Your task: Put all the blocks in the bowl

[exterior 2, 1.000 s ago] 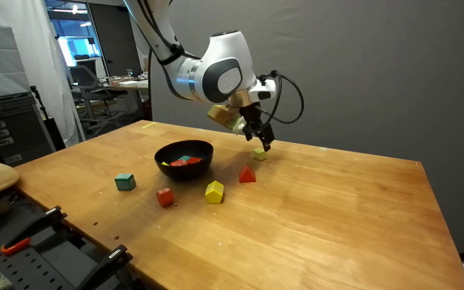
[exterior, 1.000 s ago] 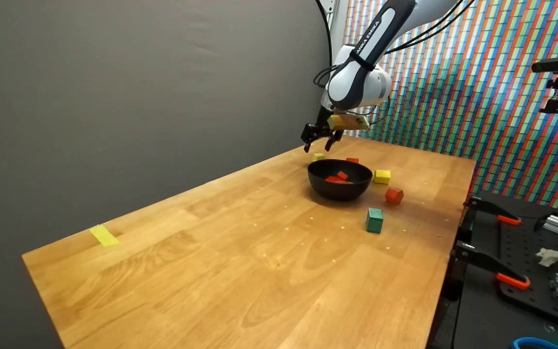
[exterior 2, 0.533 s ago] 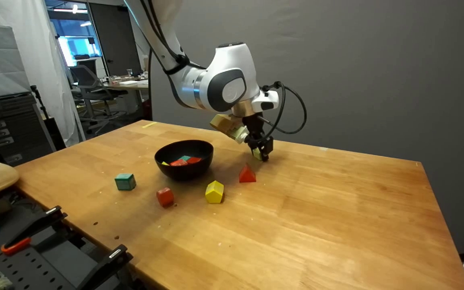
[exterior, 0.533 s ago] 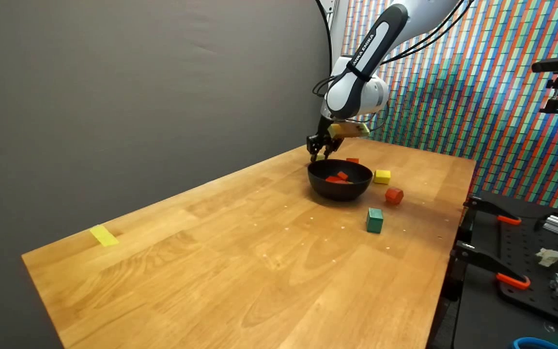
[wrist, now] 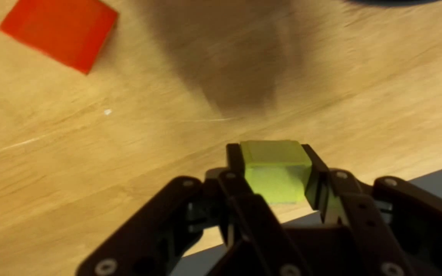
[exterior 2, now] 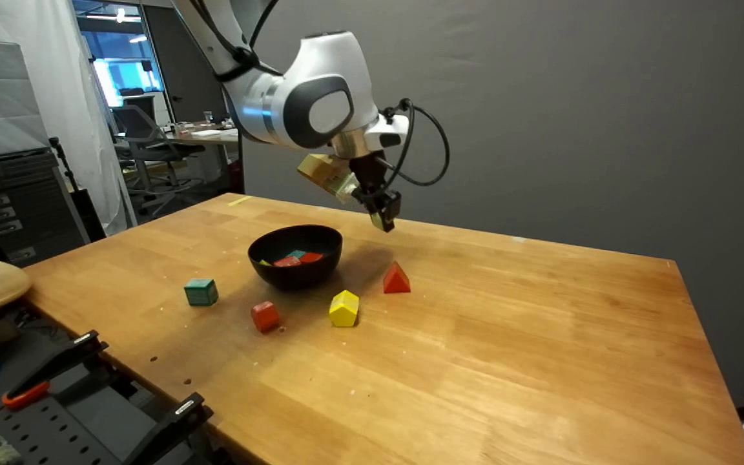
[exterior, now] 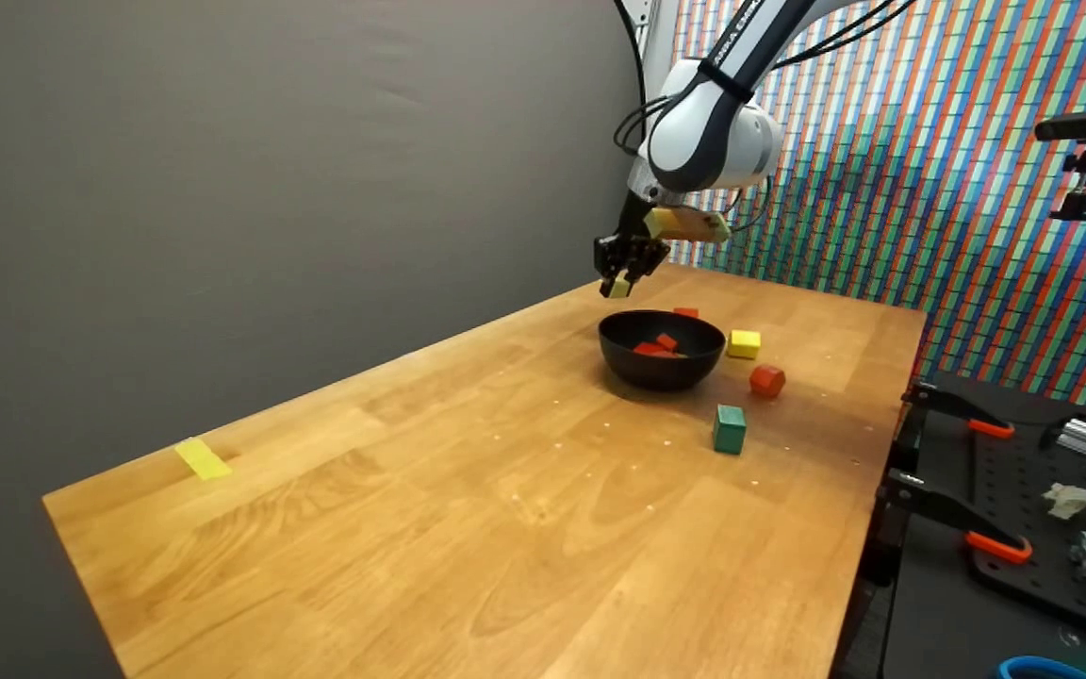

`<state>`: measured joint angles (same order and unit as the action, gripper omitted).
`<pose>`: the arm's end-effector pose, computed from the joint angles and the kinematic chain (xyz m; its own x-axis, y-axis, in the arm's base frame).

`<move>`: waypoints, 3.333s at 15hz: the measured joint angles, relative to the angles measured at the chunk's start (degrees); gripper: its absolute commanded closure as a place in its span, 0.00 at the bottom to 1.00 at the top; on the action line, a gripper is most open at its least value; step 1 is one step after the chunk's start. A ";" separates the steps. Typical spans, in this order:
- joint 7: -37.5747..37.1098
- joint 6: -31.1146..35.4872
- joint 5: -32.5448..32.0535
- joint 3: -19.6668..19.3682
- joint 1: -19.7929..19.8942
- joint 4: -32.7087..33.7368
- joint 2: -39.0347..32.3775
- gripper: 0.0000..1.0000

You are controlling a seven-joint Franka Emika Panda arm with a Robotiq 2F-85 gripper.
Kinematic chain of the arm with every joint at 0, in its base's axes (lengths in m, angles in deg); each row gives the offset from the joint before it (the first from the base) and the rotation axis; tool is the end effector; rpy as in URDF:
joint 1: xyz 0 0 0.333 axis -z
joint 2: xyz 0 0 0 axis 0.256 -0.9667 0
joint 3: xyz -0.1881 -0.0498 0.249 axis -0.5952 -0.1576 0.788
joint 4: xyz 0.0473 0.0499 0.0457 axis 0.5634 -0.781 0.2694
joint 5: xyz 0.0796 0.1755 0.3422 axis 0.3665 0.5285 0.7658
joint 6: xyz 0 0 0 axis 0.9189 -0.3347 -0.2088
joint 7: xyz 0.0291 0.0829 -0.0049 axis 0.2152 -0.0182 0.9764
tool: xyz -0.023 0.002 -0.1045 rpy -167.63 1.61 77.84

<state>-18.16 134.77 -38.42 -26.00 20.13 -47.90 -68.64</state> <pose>0.6052 -0.0630 0.1946 0.8801 -0.3595 0.3101 -0.3444 -0.9330 -0.1042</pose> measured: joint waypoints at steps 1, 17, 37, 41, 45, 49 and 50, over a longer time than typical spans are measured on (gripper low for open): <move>1.22 -0.88 1.11 2.34 0.80 -2.61 3.01 0.82; -21.53 -4.53 -3.48 0.16 -7.01 -27.00 25.37 0.00; -35.62 -6.40 -7.82 -9.95 -3.86 -12.75 8.18 0.00; -35.34 -5.22 -7.13 -11.31 -3.88 -7.19 2.34 0.30; -34.79 -4.75 -4.97 -11.46 -3.91 -3.82 -1.39 0.64; -34.65 -4.87 -2.44 -11.49 -4.19 -3.20 -2.63 0.79; -34.63 -5.03 -2.20 -11.49 -4.41 -3.36 -2.45 0.79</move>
<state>-52.79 129.73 -40.62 -37.49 15.72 -51.26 -71.10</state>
